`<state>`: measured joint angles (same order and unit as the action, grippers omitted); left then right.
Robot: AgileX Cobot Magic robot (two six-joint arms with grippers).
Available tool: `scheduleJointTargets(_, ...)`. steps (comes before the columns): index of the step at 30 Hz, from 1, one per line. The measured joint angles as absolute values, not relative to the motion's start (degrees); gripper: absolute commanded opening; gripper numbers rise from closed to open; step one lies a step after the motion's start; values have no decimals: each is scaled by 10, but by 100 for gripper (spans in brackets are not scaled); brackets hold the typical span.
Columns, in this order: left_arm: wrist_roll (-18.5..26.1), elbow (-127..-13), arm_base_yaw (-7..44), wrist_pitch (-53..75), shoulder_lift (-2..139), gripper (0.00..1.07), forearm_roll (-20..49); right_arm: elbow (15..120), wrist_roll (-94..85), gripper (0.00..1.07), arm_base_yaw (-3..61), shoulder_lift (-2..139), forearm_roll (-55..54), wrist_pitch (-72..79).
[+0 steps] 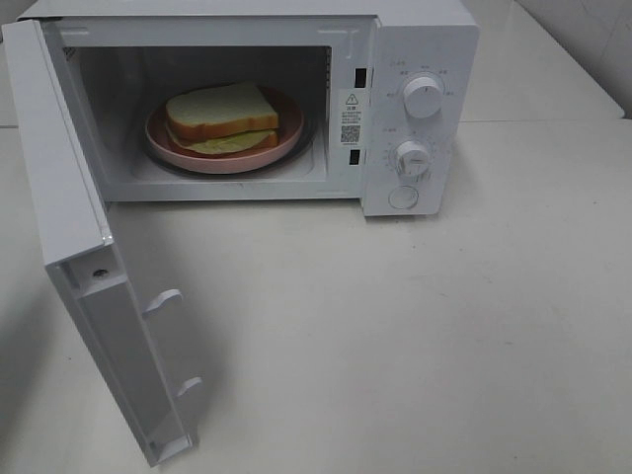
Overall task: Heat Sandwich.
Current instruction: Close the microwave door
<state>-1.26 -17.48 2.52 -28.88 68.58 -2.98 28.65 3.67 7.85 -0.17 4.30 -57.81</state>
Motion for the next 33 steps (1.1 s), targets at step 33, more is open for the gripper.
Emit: scheduleJointTargets(33,-147,-218,48,-501,930,0,-216,286,37,76,78,-2,43,-578)
